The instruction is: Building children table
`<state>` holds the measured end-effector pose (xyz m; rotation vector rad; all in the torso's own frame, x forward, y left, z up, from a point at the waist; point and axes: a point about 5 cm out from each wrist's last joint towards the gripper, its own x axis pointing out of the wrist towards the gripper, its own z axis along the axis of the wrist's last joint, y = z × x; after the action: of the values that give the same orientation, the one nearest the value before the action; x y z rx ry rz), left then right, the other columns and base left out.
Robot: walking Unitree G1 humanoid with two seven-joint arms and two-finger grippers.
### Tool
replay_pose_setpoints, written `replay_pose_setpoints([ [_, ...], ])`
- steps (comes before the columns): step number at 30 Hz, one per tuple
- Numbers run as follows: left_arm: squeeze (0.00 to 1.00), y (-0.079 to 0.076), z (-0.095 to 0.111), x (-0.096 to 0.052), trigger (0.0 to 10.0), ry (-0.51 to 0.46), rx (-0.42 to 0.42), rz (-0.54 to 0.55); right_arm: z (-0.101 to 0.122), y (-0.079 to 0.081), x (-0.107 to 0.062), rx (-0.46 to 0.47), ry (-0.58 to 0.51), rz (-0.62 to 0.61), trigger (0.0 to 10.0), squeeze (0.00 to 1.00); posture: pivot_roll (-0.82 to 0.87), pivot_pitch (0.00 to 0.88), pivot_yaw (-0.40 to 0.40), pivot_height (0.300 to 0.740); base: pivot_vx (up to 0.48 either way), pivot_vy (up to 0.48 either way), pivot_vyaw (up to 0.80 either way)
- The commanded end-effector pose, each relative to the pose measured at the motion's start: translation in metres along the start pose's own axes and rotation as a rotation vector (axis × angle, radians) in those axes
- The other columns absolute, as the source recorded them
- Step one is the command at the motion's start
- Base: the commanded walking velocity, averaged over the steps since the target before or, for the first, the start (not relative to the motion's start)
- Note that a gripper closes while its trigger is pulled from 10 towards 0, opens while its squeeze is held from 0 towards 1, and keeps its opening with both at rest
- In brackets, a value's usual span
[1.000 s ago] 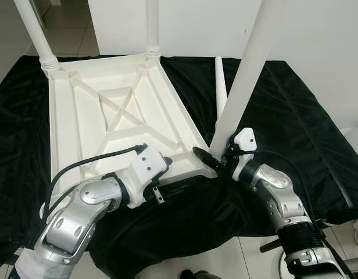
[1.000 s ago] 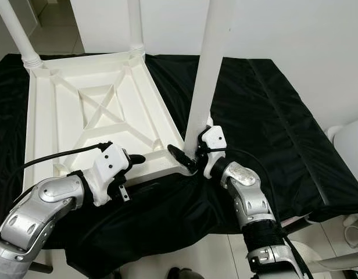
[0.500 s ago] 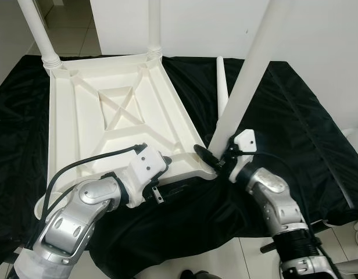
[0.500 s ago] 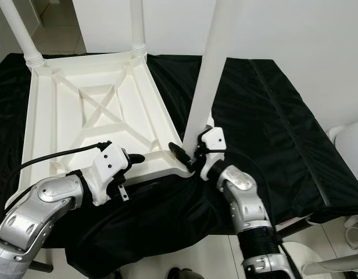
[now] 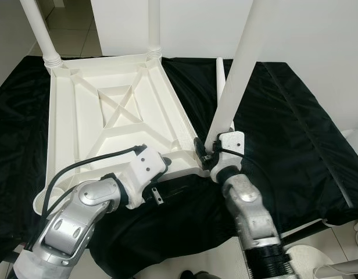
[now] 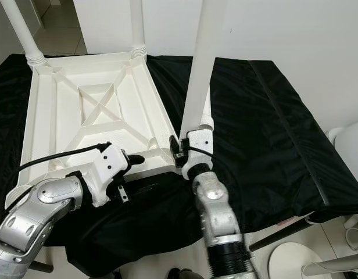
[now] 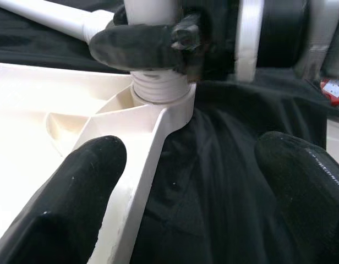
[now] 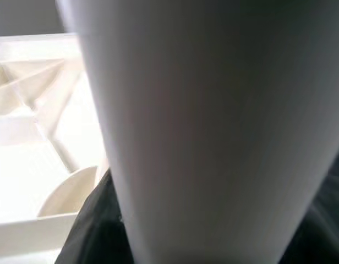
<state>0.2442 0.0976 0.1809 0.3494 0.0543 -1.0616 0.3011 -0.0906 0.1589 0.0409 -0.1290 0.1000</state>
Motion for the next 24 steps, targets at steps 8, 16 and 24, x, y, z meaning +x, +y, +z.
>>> replay_pose_setpoints([
  [8,0.0,-0.002,-0.003,0.0,10.0,0.014,-0.013,0.025,0.008,-0.004,-0.013,0.096,-0.059,-0.064,10.0,1.0,0.12,0.132,-0.046,0.74,0.0,0.0,0.0],
  [16,0.0,-0.001,-0.003,0.001,10.0,0.011,-0.013,0.03,0.012,-0.005,-0.021,0.067,-0.118,-0.052,10.0,0.46,0.12,0.135,-0.044,0.74,0.0,0.0,0.0],
  [24,0.0,0.009,-0.003,0.001,10.0,0.011,-0.005,0.101,0.015,-0.006,-0.031,0.079,-0.174,0.009,10.0,0.0,0.11,0.136,-0.046,0.74,0.0,0.0,0.0],
])
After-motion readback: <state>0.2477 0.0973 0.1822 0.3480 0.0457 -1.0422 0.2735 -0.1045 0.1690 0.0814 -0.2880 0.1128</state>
